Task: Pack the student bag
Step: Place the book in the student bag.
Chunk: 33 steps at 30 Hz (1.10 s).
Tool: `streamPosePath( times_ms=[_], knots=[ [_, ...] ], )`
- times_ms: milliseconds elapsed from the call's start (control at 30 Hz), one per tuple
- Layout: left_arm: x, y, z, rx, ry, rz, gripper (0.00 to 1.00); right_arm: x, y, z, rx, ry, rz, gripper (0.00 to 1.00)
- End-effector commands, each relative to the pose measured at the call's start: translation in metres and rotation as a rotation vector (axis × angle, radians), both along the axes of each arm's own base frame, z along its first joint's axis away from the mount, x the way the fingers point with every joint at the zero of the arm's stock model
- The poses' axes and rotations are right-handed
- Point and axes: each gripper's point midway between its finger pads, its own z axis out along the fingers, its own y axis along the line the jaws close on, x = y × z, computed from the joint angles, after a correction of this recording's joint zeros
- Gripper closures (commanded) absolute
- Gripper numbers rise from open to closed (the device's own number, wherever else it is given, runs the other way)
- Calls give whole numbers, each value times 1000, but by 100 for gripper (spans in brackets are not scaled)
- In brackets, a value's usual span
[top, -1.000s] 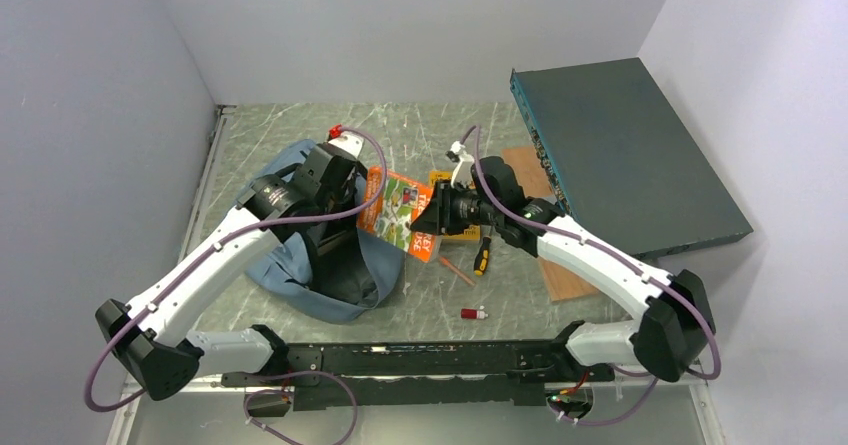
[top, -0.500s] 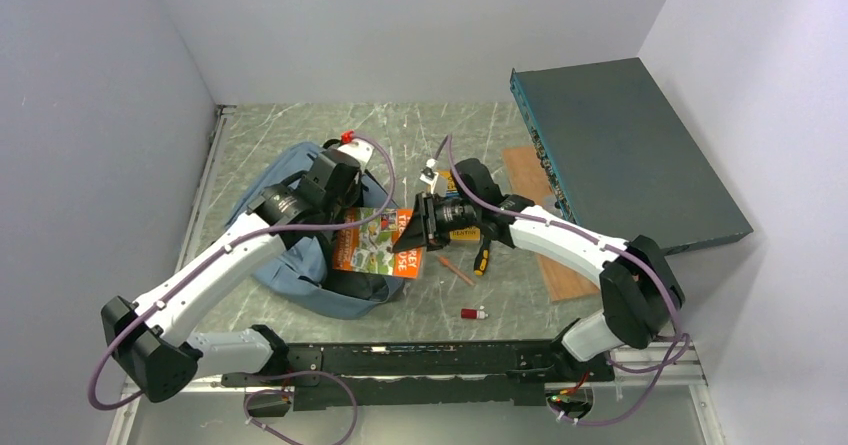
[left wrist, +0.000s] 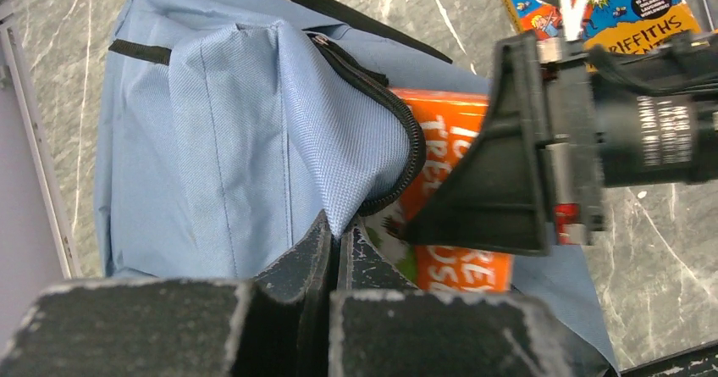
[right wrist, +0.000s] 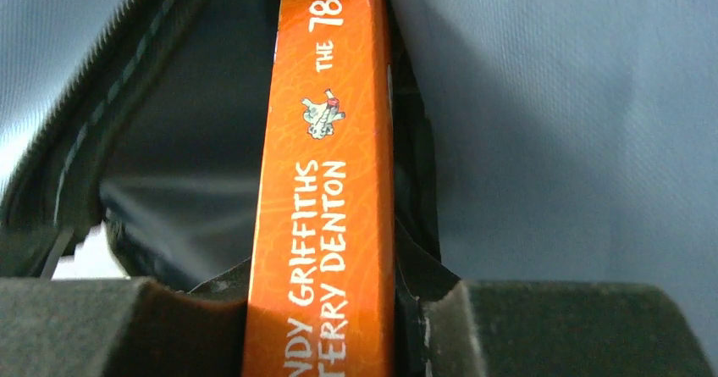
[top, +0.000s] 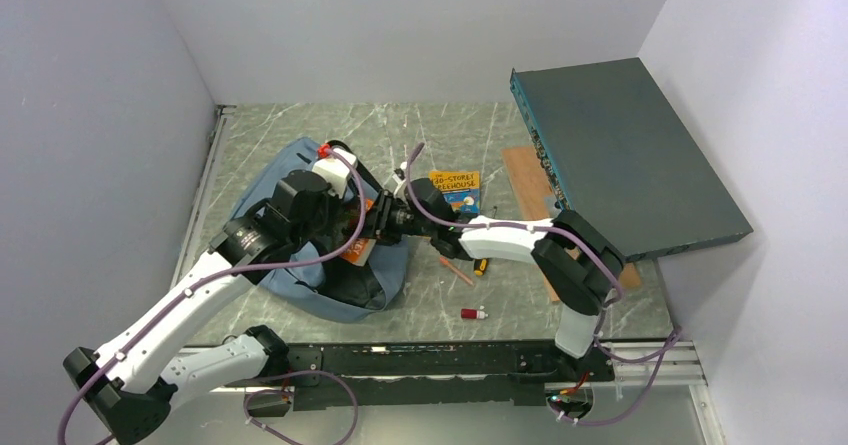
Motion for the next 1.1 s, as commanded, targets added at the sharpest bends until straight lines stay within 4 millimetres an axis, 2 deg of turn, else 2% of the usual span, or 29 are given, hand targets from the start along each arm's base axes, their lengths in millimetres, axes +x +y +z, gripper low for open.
streamPosePath(
  times_ms=[0,100,133,233,300,433,500,600,700,733,867,967,1067],
  knots=[
    [9,-15,48,-130,-162,-46,100,56,33,90,208,-308,-227,100],
    [12,-2,47,-112,-141,33,100,77,41,67,162,-379,-322,93],
    [14,3,46,-105,-139,56,100,81,44,53,140,-386,-337,87],
    [17,13,41,-66,-142,94,100,81,56,41,83,-436,-280,68],
    [17,12,41,-70,-147,84,100,75,57,30,36,-456,-246,56],
    [16,5,40,-85,-135,48,100,68,38,3,-136,-479,-212,26],
    [16,4,38,-83,-129,45,100,65,27,-8,-212,-490,-186,19],
    [17,2,35,-82,-123,40,100,58,10,-12,-236,-496,-152,17],
    [17,-2,33,-84,-106,23,100,48,5,-15,-220,-484,-106,18],
    [16,-3,33,-87,-102,17,100,45,6,-15,-213,-489,-87,20],
    [18,-4,28,-77,-100,18,100,39,4,-15,-197,-487,-71,36],
    [17,-5,29,-82,-90,13,100,38,4,-23,-207,-484,-66,42],
    [18,-6,27,-87,-99,7,100,39,6,-26,-237,-481,-57,42]
  ],
)
